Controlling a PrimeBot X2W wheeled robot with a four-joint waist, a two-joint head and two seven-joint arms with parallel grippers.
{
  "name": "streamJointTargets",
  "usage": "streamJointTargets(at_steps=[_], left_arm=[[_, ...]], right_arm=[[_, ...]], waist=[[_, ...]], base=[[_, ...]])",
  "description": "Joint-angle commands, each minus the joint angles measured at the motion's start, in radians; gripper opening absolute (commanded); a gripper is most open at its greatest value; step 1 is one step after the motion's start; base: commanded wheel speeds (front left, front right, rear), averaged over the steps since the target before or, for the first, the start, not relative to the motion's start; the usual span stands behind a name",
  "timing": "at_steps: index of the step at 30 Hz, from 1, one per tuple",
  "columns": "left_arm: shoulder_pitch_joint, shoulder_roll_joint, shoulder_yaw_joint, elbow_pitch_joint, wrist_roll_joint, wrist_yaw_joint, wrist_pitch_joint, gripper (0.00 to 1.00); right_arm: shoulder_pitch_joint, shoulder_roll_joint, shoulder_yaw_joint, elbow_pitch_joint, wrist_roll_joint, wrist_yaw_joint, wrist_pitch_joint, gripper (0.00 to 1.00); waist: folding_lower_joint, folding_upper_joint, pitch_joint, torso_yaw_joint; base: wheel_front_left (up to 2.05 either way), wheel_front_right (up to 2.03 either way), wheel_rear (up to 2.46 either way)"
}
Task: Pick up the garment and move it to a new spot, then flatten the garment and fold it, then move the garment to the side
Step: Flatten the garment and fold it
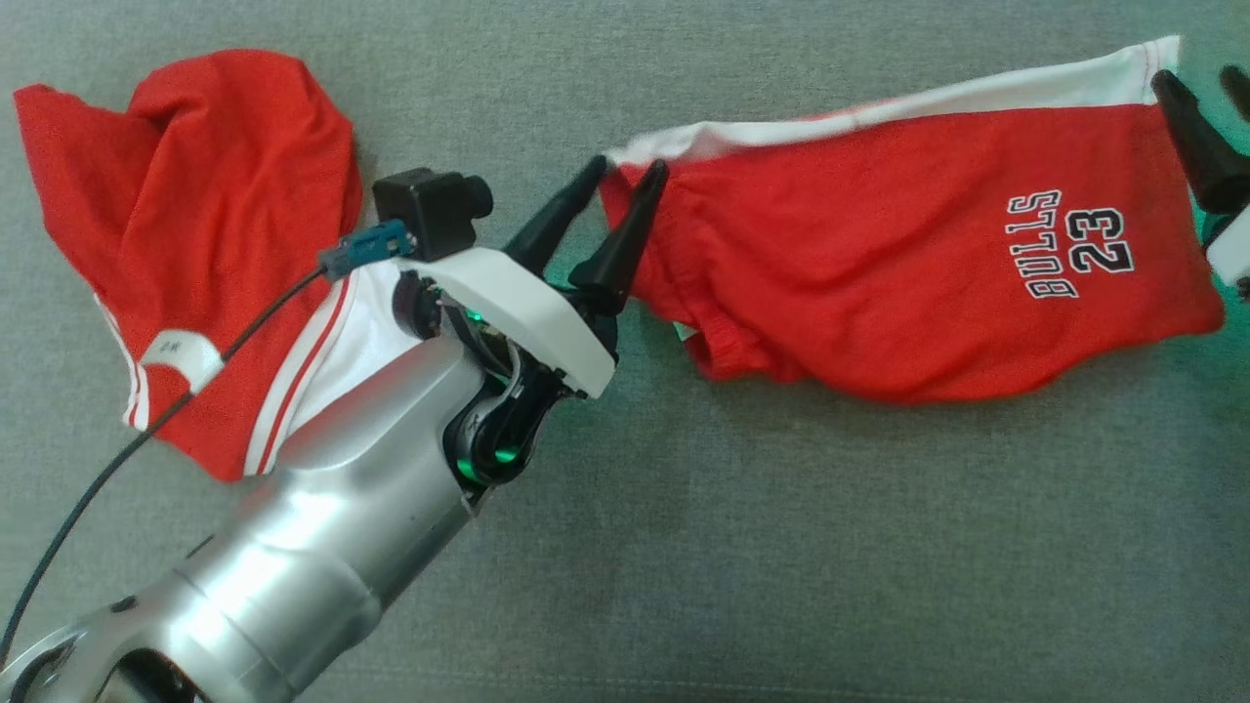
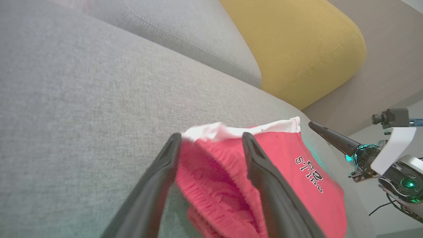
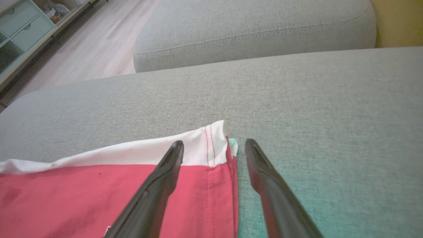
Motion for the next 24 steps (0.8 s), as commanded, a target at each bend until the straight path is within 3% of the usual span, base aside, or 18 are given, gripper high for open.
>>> streamJointTargets(at_steps=[1, 3, 6, 10, 11, 14, 17, 18, 19, 20, 21, 24], left_arm=[[-0.038, 0.017, 0.023, -0.011, 0.032, 0.008, -0.04, 1.0], [-0.031, 0.029, 0.025, 0.001, 0.084, 0.043, -0.1, 1.0], [0.002, 0.042, 0.048, 0.005, 0.205, 0.137, -0.151, 1.0], [0.134, 0.024, 0.222, -0.119, 0.419, 0.253, -0.156, 1.0], [0.134, 0.024, 0.222, -0.119, 0.419, 0.253, -0.156, 1.0], [0.273, -0.002, 0.333, -0.246, 0.597, 0.322, -0.156, 1.0], [0.403, -0.027, 0.396, -0.346, 0.735, 0.362, -0.156, 1.0], [0.443, -0.035, 0.41, -0.371, 0.77, 0.369, -0.156, 1.0], [0.481, -0.041, 0.422, -0.392, 0.799, 0.374, -0.156, 1.0], [0.517, -0.048, 0.431, -0.408, 0.822, 0.376, -0.156, 1.0], [0.551, -0.053, 0.439, -0.42, 0.841, 0.377, -0.156, 1.0], [0.636, -0.059, 0.46, -0.442, 0.872, 0.374, -0.156, 1.0]], right_arm=[[0.004, -0.022, -0.002, 0.003, 0.008, 0.007, -0.03, 1.0], [0.016, -0.014, -0.002, 0.04, -0.004, 0.007, -0.053, 1.0], [0.036, 0.007, -0.003, 0.102, -0.032, 0.007, -0.094, 1.0], [0.066, 0.049, 0.002, 0.162, -0.045, 0.007, -0.141, 1.0], [0.066, 0.049, 0.002, 0.162, -0.045, 0.007, -0.141, 1.0], [0.08, 0.076, 0.017, 0.206, -0.049, 0.007, -0.157, 1.0], [0.096, 0.1, 0.045, 0.265, -0.058, 0.007, -0.15, 1.0], [0.103, 0.109, 0.048, 0.289, -0.055, 0.007, -0.15, 0.85], [0.11, 0.121, 0.048, 0.311, -0.047, 0.007, -0.15, 0.44], [0.119, 0.131, 0.051, 0.333, -0.041, 0.007, -0.147, 0.25], [0.129, 0.139, 0.056, 0.35, -0.034, 0.007, -0.145, 0.0], [0.152, 0.156, 0.057, 0.391, -0.008, 0.007, -0.159, 0.0]], waist=[[-0.0001, 0.0, -0.006, -0.007], [-0.0001, 0.0, -0.012, -0.014], [-0.0001, 0.0, -0.025, -0.013], [-0.0001, 0.0, -0.057, 0.001], [-0.0001, 0.0, -0.057, 0.001], [-0.0001, 0.0, -0.082, 0.017], [-0.0001, 0.0, -0.116, 0.037], [-0.0001, 0.0, -0.13, 0.048], [-0.0001, 0.0, -0.141, 0.058], [-0.0001, 0.0, -0.155, 0.068], [-0.0001, 0.0, -0.169, 0.079], [-0.0001, 0.0, -0.207, 0.101]], base=[[0.0, 0.0, 0.0], [0.0, 0.0, 0.0], [0.0, 0.0, 0.0], [0.0, 0.0, 0.0], [0.0, 0.0, 0.0], [0.0, 0.0, 0.0], [0.0, 0.0, 0.0], [0.0, 0.0, 0.0], [0.0, 0.0, 0.0], [0.0, 0.0, 0.0], [0.0, 0.0, 0.0], [0.0, 0.0, 0.0]])
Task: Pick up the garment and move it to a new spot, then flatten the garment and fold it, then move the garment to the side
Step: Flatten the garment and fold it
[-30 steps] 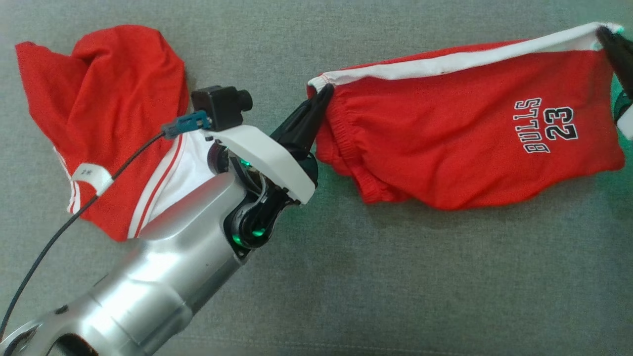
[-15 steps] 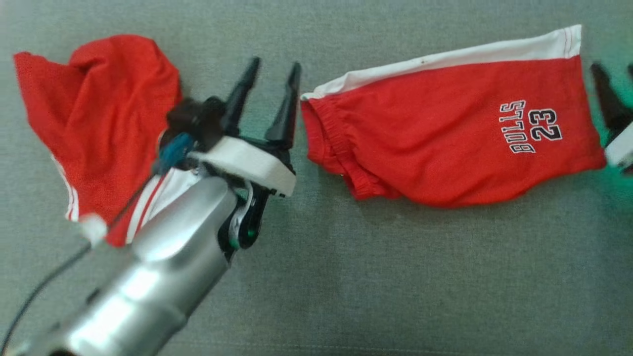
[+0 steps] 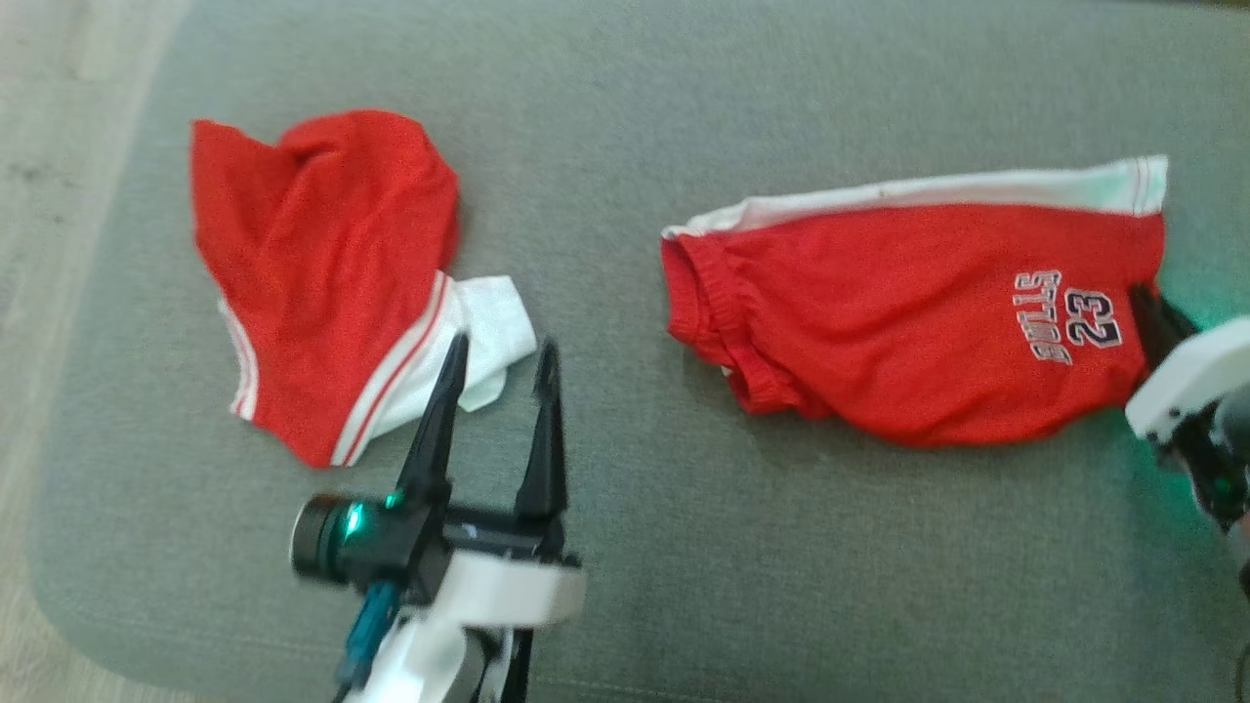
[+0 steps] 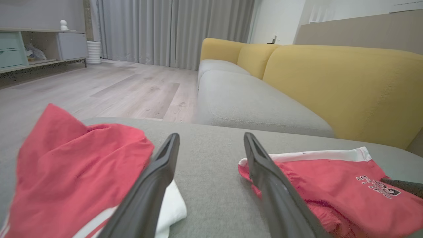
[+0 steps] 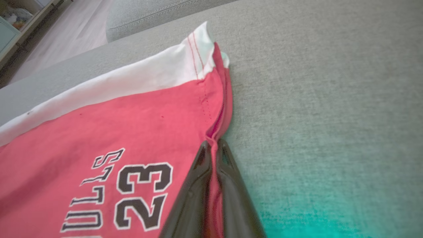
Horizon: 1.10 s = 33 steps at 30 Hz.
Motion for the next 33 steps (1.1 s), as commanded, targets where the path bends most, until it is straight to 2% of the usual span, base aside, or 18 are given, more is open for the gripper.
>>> streamJointTargets(at_steps=[1, 5, 8, 15, 19, 24, 31, 33], left_arm=[[-0.004, 0.005, 0.043, -0.037, 0.011, -0.002, -0.005, 1.0], [0.058, 0.018, 0.077, -0.063, 0.068, -0.01, -0.005, 1.0], [0.095, 0.015, 0.101, -0.082, 0.102, -0.013, -0.005, 1.0], [0.14, -0.003, 0.138, -0.098, 0.134, -0.055, -0.005, 1.0], [0.151, -0.012, 0.153, -0.091, 0.145, -0.076, -0.005, 1.0], [0.165, -0.027, 0.166, -0.079, 0.155, -0.095, -0.005, 1.0], [0.169, -0.042, 0.17, -0.056, 0.166, -0.125, -0.005, 1.0], [0.169, -0.044, 0.173, -0.055, 0.166, -0.128, -0.005, 1.0]], right_arm=[[0.051, -0.004, 0.022, 0.006, 0.008, 0.007, -0.007, 0.0], [0.073, -0.03, 0.012, 0.032, 0.037, 0.007, -0.044, 0.0], [0.086, -0.085, 0.019, 0.048, 0.038, 0.007, -0.049, 0.0], [0.077, -0.23, 0.022, 0.08, -0.005, 0.007, -0.055, 0.0], [0.041, -0.267, 0.023, 0.04, -0.025, 0.007, -0.058, 0.0], [-0.018, -0.237, 0.047, -0.108, -0.051, 0.007, -0.047, 0.0], [-0.032, -0.116, 0.138, -0.362, -0.133, 0.007, 0.064, 0.0], [-0.023, -0.098, 0.151, -0.395, -0.147, 0.007, 0.085, 0.0]], waist=[[0.0002, 0.0, -0.041, 0.028], [0.0002, 0.0, -0.083, 0.025], [0.0002, 0.0, -0.102, 0.012], [0.0002, 0.0, -0.121, -0.023], [0.0002, 0.0, -0.139, -0.043], [0.0002, 0.0, -0.167, -0.06], [0.0002, 0.0, -0.196, -0.041], [0.0002, 0.0, -0.197, -0.037]], base=[[0.0, 0.0, 0.0], [0.0, 0.0, 0.0], [0.0, 0.0, 0.0], [0.0, 0.0, 0.0], [0.0, 0.0, 0.0], [0.0, 0.0, 0.0], [0.0, 0.0, 0.0], [0.0, 0.0, 0.0]])
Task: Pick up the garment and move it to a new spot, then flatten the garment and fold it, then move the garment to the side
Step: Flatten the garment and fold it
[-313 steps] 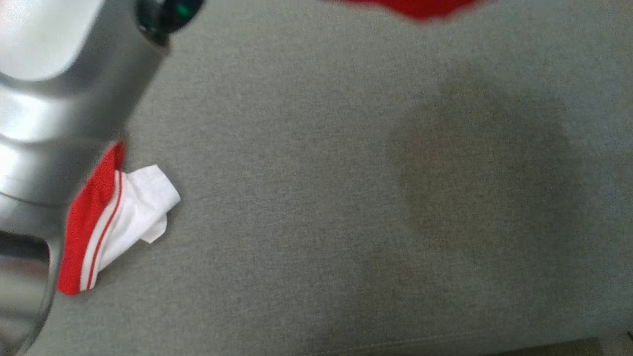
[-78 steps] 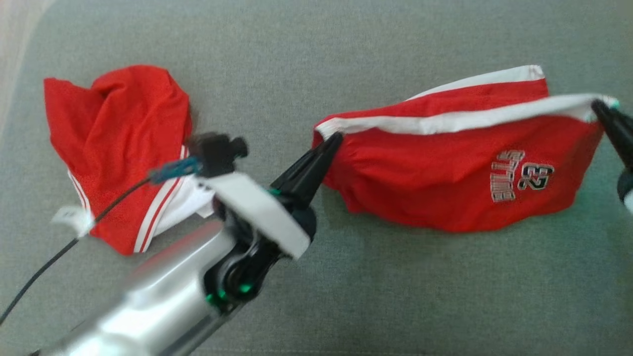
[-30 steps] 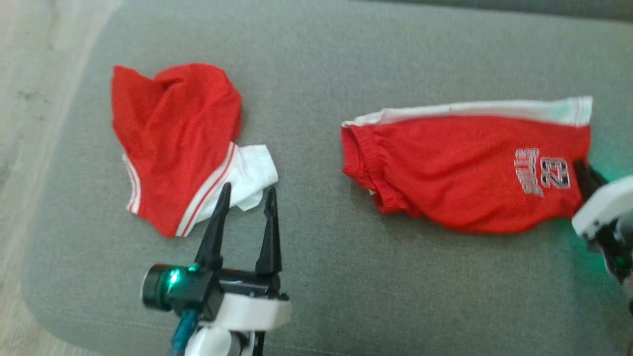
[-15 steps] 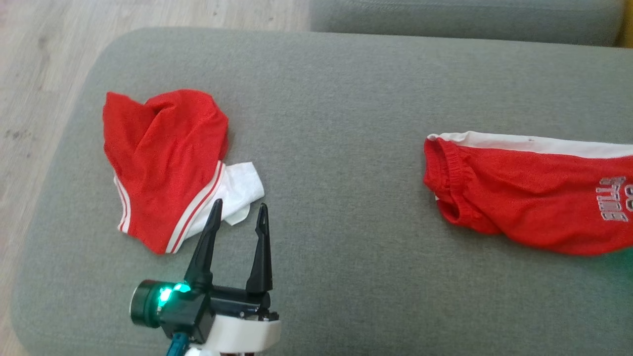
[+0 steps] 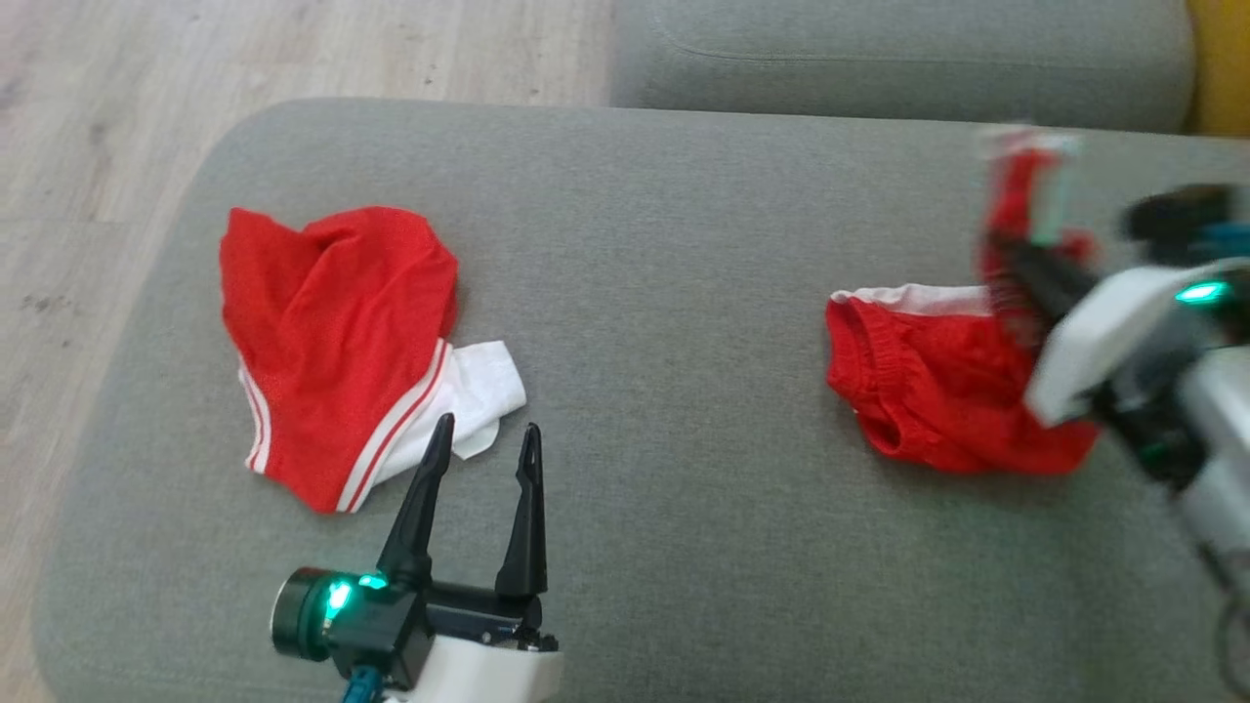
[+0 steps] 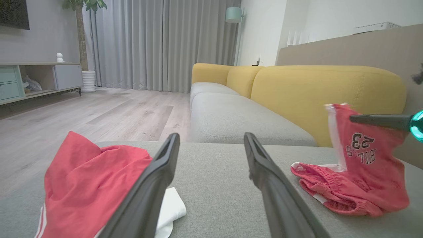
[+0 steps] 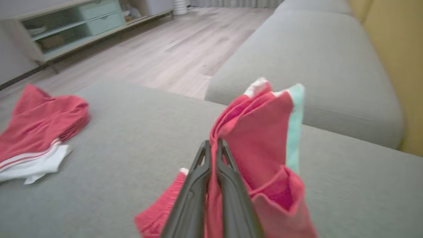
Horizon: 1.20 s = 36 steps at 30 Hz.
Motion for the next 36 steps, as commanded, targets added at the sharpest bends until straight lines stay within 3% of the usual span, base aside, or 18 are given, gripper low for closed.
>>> streamJointTargets(at_steps=[1, 3, 4, 5, 6, 12, 20, 27, 28, 29, 36], left_arm=[[-0.025, -0.008, 0.043, -0.03, 0.008, -0.003, -0.005, 1.0], [-0.023, -0.014, 0.048, -0.03, 0.008, -0.007, -0.005, 1.0], [-0.022, -0.017, 0.05, -0.029, 0.008, -0.009, -0.005, 1.0], [-0.021, -0.02, 0.051, -0.027, 0.009, -0.012, -0.005, 1.0], [-0.02, -0.023, 0.053, -0.025, 0.009, -0.015, -0.005, 1.0], [-0.012, -0.035, 0.072, -0.017, 0.014, -0.022, -0.005, 1.0], [0.03, -0.042, 0.115, -0.024, 0.014, -0.024, -0.005, 1.0], [0.079, -0.044, 0.173, -0.015, 0.007, -0.04, -0.005, 1.0], [0.083, -0.044, 0.179, -0.012, 0.009, -0.044, -0.005, 1.0], [0.086, -0.045, 0.183, -0.009, 0.01, -0.048, -0.005, 1.0], [0.086, -0.054, 0.18, 0.011, 0.017, -0.073, -0.005, 1.0]], right_arm=[[0.009, -0.002, 0.006, -0.044, -0.016, 0.007, 0.014, 0.0], [0.034, 0.043, 0.024, -0.094, -0.04, 0.007, 0.053, 0.0], [0.048, 0.069, 0.03, -0.114, -0.048, 0.007, 0.07, 0.11], [0.063, 0.092, 0.032, -0.131, -0.052, 0.007, 0.085, 0.89], [0.076, 0.111, 0.027, -0.146, -0.054, 0.007, 0.095, 1.0], [0.133, 0.102, -0.126, -0.2, -0.113, 0.007, 0.054, 1.0], [0.292, 0.108, -0.393, -0.162, -0.184, 0.007, -0.067, 1.0], [0.488, 0.175, -0.432, -0.14, -0.194, 0.007, -0.201, 1.0], [0.504, 0.178, -0.419, -0.138, -0.184, 0.007, -0.202, 0.42], [0.514, 0.18, -0.4, -0.138, -0.171, 0.007, -0.198, 0.0], [0.404, 0.141, -0.286, -0.12, -0.027, 0.007, -0.058, 0.0]], waist=[[0.0, -0.0001, -0.002, 0.008], [0.0, -0.0001, 0.0, 0.016], [0.0, -0.0001, 0.002, 0.02], [0.0, -0.0001, 0.004, 0.025], [0.0, -0.0001, 0.005, 0.029], [0.0, -0.0001, -0.011, 0.034], [0.0, -0.0001, -0.073, -0.014], [0.0, -0.0001, -0.123, -0.051], [0.0, -0.0001, -0.124, -0.05], [0.0, -0.0001, -0.124, -0.047], [0.0, -0.0001, -0.102, 0.008]], base=[[0.0, 0.0, 0.0], [0.0, 0.0, 0.0], [0.0, 0.0, 0.0], [0.0, 0.0, 0.0], [0.0, 0.0, 0.0], [0.0, 0.0, 0.0], [0.0, 0.0, 0.0], [0.0, 0.0, 0.0], [0.0, 0.0, 0.0], [0.0, 0.0, 0.0], [0.0, 0.0, 0.0]])
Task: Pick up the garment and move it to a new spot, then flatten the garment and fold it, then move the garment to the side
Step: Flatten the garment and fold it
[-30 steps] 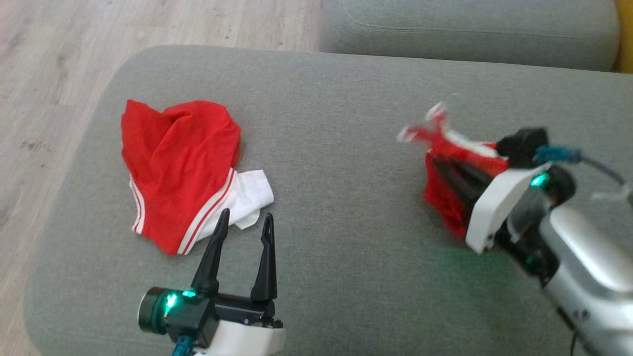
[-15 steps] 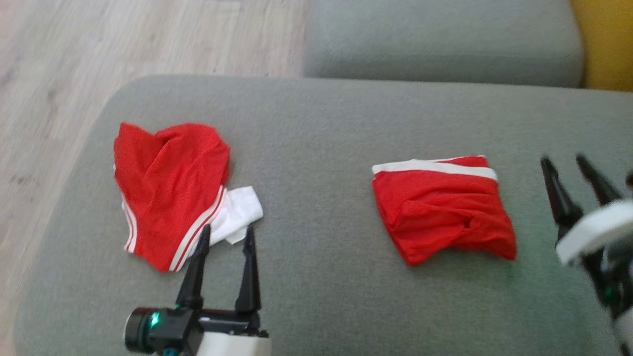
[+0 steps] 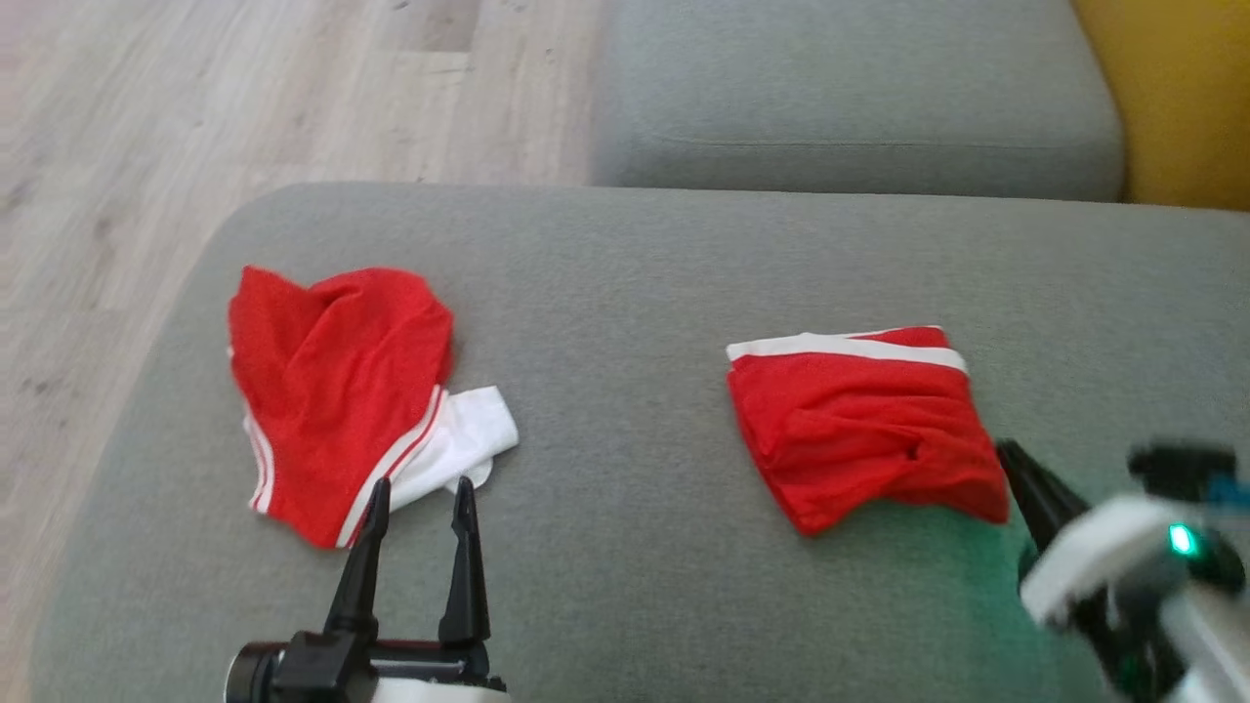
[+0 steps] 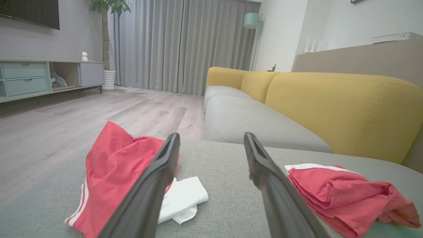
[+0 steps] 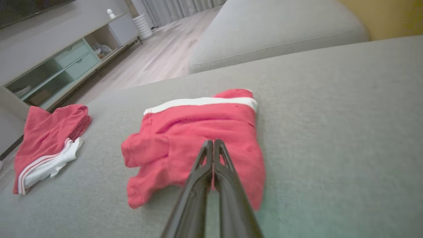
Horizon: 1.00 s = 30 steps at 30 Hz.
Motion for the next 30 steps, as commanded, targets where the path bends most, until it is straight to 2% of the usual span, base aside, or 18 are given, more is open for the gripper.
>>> streamJointTargets(at_steps=[1, 6, 7, 11, 14, 19, 23, 25, 26, 27, 28, 30], left_arm=[[-0.034, -0.016, 0.025, -0.024, 0.008, -0.011, -0.005, 1.0], [-0.054, -0.023, 0.0, -0.009, 0.004, -0.024, -0.005, 1.0], [-0.054, -0.023, 0.0, -0.009, 0.004, -0.024, -0.005, 1.0], [-0.066, -0.027, -0.008, -0.003, -0.006, -0.021, -0.005, 1.0], [-0.066, -0.028, -0.005, -0.001, -0.01, -0.018, -0.005, 1.0], [-0.061, -0.028, 0.007, 0.0, -0.005, -0.015, -0.005, 1.0], [-0.05, -0.029, 0.011, 0.001, 0.003, -0.016, -0.005, 1.0], [-0.044, -0.029, 0.011, 0.003, 0.006, -0.019, -0.005, 1.0], [-0.041, -0.029, 0.012, 0.004, 0.007, -0.02, -0.005, 1.0], [-0.036, -0.029, 0.016, 0.003, 0.008, -0.02, -0.005, 1.0], [-0.031, -0.029, 0.022, 0.002, 0.009, -0.018, -0.005, 1.0], [-0.017, -0.029, 0.035, 0.002, 0.01, -0.016, -0.005, 1.0]], right_arm=[[-0.132, -0.057, 0.042, -0.009, 0.045, 0.007, 0.073, 0.0], [-0.267, -0.135, 0.173, 0.051, 0.152, 0.007, 0.288, 0.0], [-0.267, -0.135, 0.173, 0.051, 0.152, 0.007, 0.288, 0.0], [-0.307, -0.194, 0.284, 0.062, 0.208, 0.007, 0.412, 0.0], [-0.29, -0.228, 0.342, 0.026, 0.252, 0.007, 0.441, 0.0], [-0.207, -0.28, 0.435, -0.101, 0.331, 0.007, 0.472, 0.0], [-0.146, -0.313, 0.467, -0.182, 0.353, 0.007, 0.439, 0.0], [-0.121, -0.319, 0.452, -0.209, 0.34, 0.007, 0.37, 0.0], [-0.107, -0.315, 0.434, -0.214, 0.329, 0.007, 0.319, 0.37], [-0.095, -0.308, 0.42, -0.22, 0.307, 0.007, 0.264, 0.86], [-0.084, -0.299, 0.396, -0.211, 0.28, 0.007, 0.199, 1.0], [-0.064, -0.265, 0.338, -0.181, 0.202, 0.007, 0.053, 1.0]], waist=[[0.0, 0.0, 0.018, 0.031], [0.0, 0.0, 0.052, 0.077], [0.0, 0.0, 0.052, 0.077], [0.0, 0.0, 0.073, 0.092], [0.0, 0.0, 0.071, 0.088], [0.0, 0.0, 0.048, 0.064], [0.0, 0.0, 0.022, 0.05], [0.0, 0.0, 0.012, 0.049], [0.0, 0.0, 0.005, 0.047], [0.0, 0.0, -0.001, 0.046], [0.0, 0.0, -0.008, 0.042], [0.0, 0.0, -0.021, 0.036]], base=[[0.0, 0.0, 0.0], [0.0, 0.0, 0.0], [0.0, 0.0, 0.0], [0.0, 0.0, 0.0], [0.0, 0.0, 0.0], [0.0, 0.0, 0.0], [0.0, 0.0, 0.0], [0.0, 0.0, 0.0], [0.0, 0.0, 0.0], [0.0, 0.0, 0.0], [0.0, 0.0, 0.0], [0.0, 0.0, 0.0]])
